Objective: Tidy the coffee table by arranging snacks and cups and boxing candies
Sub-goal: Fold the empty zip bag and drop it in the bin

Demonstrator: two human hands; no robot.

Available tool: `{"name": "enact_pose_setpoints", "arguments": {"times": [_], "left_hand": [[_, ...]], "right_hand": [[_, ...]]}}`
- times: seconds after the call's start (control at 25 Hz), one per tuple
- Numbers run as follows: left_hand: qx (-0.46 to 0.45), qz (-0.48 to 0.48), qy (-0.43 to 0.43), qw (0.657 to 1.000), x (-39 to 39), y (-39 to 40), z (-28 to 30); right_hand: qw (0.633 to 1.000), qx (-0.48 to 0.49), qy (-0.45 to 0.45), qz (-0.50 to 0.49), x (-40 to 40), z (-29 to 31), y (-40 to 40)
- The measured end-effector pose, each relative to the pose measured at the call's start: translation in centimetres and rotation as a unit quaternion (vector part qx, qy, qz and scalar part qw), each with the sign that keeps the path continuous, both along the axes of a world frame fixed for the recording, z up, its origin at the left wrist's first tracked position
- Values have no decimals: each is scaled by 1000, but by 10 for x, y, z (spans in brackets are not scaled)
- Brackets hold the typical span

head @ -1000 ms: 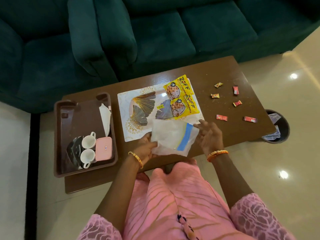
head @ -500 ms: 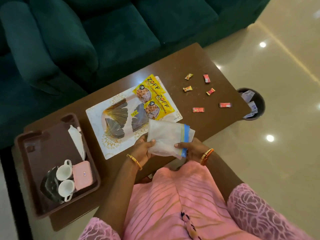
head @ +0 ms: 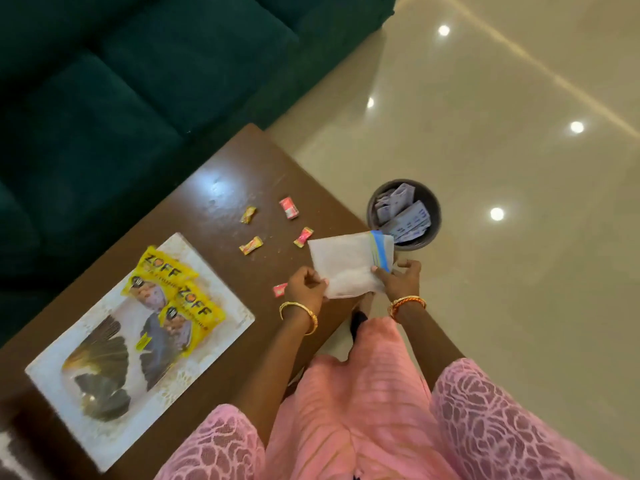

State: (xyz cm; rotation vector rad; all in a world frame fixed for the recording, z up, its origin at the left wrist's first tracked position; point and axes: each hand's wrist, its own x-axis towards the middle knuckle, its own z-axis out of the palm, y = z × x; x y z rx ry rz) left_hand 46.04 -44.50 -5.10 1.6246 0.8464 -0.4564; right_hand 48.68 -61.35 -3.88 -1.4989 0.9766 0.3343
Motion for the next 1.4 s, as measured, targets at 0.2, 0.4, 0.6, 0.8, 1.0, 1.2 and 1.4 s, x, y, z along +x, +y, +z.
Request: {"name": "enact_pose_setpoints", "arguments": {"times": [0.2, 0.4, 0.6, 0.8, 1.0, 1.2, 1.4], "left_hand": [[-43, -120, 42, 991, 121, -110, -52], [-5, -215, 128, 968, 207, -179, -160], [-8, -261, 214, 941, 247, -217, -274], [-8, -303, 250, 920, 251, -237, -352], [33, -370, 278, 886, 246, -236, -369], [99, -403, 227, 881, 238, -229, -338], [244, -509, 91, 820, 232, -212, -273]], "right_hand": [[993, -105, 3, -58, 91, -51, -92], [995, -44, 51, -75, 160, -158, -155], [992, -64, 107, -34, 194, -278, -184], [990, -46, 134, -14, 208, -371, -199], [978, -31, 159, 131, 210, -395, -204], [965, -207, 71, 143, 198, -369, -188], [912, -335, -32, 234, 195, -307, -160]]}}
